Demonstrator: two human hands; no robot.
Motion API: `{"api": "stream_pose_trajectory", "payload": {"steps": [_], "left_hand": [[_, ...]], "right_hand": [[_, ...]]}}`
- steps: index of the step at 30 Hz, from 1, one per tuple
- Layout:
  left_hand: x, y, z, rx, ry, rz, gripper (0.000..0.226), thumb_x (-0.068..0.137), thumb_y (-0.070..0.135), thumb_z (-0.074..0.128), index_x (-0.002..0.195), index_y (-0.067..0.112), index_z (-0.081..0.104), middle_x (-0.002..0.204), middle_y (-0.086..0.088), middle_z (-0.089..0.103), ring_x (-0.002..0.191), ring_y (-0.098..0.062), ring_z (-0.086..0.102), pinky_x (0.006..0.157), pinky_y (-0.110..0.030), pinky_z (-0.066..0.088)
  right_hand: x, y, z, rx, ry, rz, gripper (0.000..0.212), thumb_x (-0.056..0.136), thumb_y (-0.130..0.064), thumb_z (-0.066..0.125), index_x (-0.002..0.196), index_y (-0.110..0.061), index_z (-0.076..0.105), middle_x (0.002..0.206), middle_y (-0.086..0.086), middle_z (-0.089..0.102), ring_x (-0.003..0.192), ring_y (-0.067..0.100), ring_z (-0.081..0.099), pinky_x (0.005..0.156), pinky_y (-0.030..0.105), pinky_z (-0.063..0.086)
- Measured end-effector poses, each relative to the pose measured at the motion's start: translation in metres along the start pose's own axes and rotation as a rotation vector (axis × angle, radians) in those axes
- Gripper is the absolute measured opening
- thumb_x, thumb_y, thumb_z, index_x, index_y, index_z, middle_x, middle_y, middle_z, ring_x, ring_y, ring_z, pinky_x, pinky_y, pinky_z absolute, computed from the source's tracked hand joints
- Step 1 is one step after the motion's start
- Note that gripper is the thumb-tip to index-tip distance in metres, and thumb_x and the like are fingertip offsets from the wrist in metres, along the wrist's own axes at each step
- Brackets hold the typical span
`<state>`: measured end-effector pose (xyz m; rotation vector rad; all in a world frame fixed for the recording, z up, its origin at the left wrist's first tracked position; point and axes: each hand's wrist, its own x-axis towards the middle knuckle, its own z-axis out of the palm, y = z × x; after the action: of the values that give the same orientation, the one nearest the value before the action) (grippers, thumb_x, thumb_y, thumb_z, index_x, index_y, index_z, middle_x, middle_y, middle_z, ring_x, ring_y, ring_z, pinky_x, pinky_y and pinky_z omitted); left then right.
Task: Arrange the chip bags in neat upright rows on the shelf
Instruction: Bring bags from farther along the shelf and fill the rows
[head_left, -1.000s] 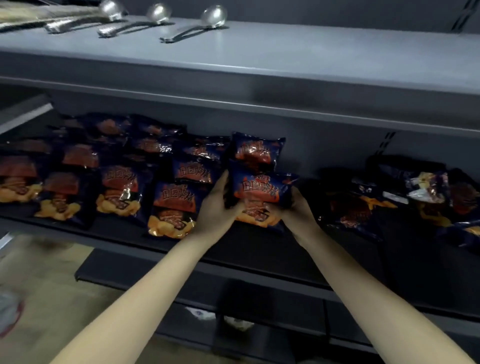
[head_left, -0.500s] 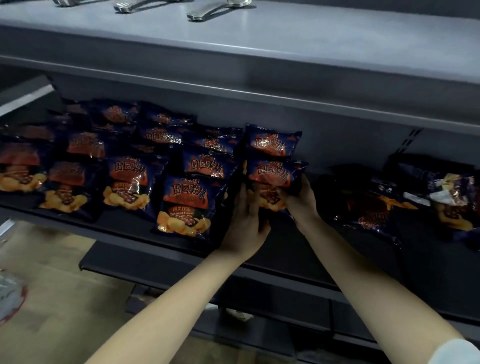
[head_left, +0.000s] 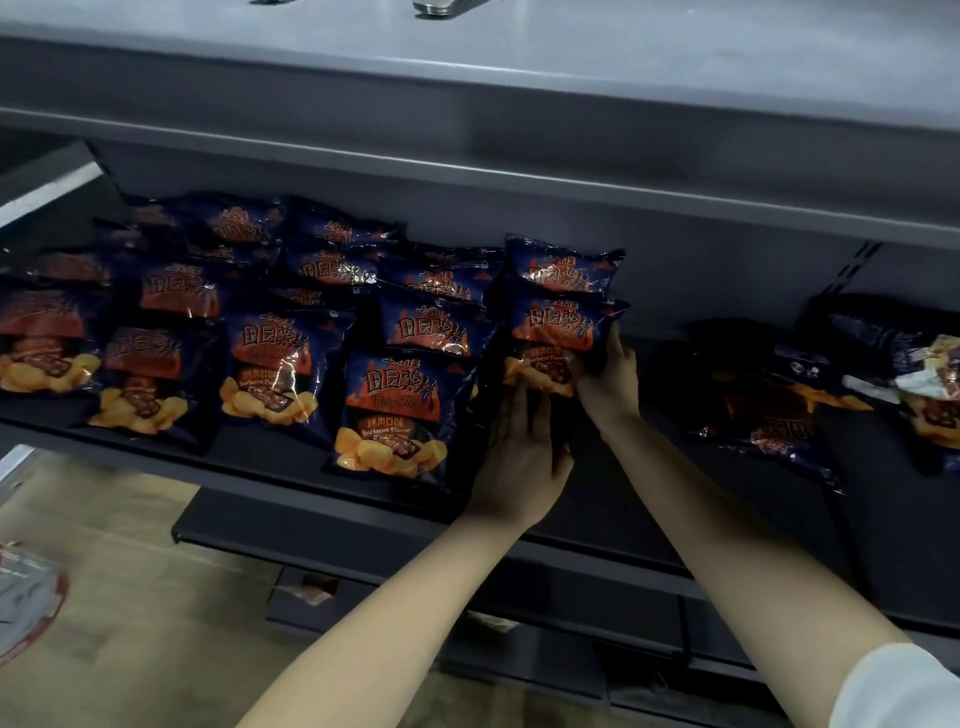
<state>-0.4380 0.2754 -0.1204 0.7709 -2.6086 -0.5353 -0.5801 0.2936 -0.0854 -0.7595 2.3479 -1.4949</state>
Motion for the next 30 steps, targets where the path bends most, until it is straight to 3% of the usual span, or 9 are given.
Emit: {"api": "stream_pose_trajectory", "payload": {"steps": [6,9,14,20,23,26,30], "left_hand": [[-0.004,0.001,-0.002,-0.013,0.031,0.016,0.066,0.094,0.034,0.046,0.147,0.007,0.02,0.156,-0.019,0.007,0.144,-0.032,0.005,0.113,-0.034,0.001],[-0.004,0.0,-0.005,-0.034,0.045,0.057,0.066,0.091,0.03,0.052,0.145,0.005,0.025,0.153,-0.02,0.017,0.143,-0.032,0.014,0.114,-0.035,0.006],[-0.008,-0.002,-0.008,-0.096,0.016,0.206,0.06,0.089,0.02,0.054,0.143,0.005,0.031,0.15,-0.017,0.028,0.142,-0.028,0.019,0.117,-0.041,0.015],[-0.007,0.018,-0.01,-0.203,-0.026,0.312,0.053,0.09,0.017,0.052,0.141,0.008,0.038,0.151,-0.013,0.027,0.142,-0.026,0.019,0.115,-0.033,0.012],[-0.004,0.042,-0.004,-0.242,-0.068,0.389,0.055,0.088,0.016,0.056,0.14,0.007,0.04,0.15,-0.013,0.029,0.141,-0.028,0.021,0.116,-0.037,0.017],[-0.004,0.073,0.005,-0.274,-0.113,0.479,0.056,0.087,0.016,0.057,0.139,0.008,0.04,0.151,-0.013,0.029,0.14,-0.03,0.023,0.115,-0.043,0.021],[-0.008,0.103,0.018,-0.286,-0.138,0.54,0.057,0.086,0.016,0.059,0.139,0.01,0.04,0.151,-0.012,0.028,0.139,-0.031,0.024,0.113,-0.045,0.024]], "right_hand": [[-0.012,0.003,-0.002,0.07,0.05,0.011,0.07,0.091,-0.024,0.059,0.149,-0.024,0.021,0.138,0.008,0.037,0.119,0.01,0.039,0.099,0.028,0.035],[-0.029,0.005,0.0,0.071,0.127,-0.033,0.066,0.091,-0.023,0.058,0.148,-0.021,0.023,0.139,0.008,0.038,0.12,0.009,0.038,0.094,0.021,0.03],[-0.056,0.001,-0.008,-0.002,0.16,-0.142,0.061,0.091,-0.02,0.059,0.145,-0.017,0.03,0.144,0.009,0.034,0.132,0.018,0.035,0.1,0.018,0.027],[-0.083,-0.007,-0.05,-0.067,0.341,-0.236,0.054,0.09,-0.014,0.06,0.14,-0.011,0.04,0.143,0.009,0.035,0.131,0.014,0.034,0.102,0.009,0.025],[-0.107,0.002,-0.075,-0.129,0.442,-0.249,0.048,0.089,-0.011,0.061,0.135,-0.007,0.045,0.139,0.012,0.04,0.128,0.011,0.036,0.101,0.009,0.028],[-0.133,0.02,-0.107,-0.201,0.525,-0.206,0.046,0.089,-0.008,0.061,0.132,-0.005,0.046,0.138,0.013,0.038,0.122,-0.003,0.031,0.094,-0.001,0.023],[-0.158,0.048,-0.144,-0.302,0.605,-0.11,0.047,0.085,-0.001,0.063,0.129,-0.003,0.049,0.137,0.018,0.039,0.129,0.021,0.038,0.093,0.001,0.024]]}}
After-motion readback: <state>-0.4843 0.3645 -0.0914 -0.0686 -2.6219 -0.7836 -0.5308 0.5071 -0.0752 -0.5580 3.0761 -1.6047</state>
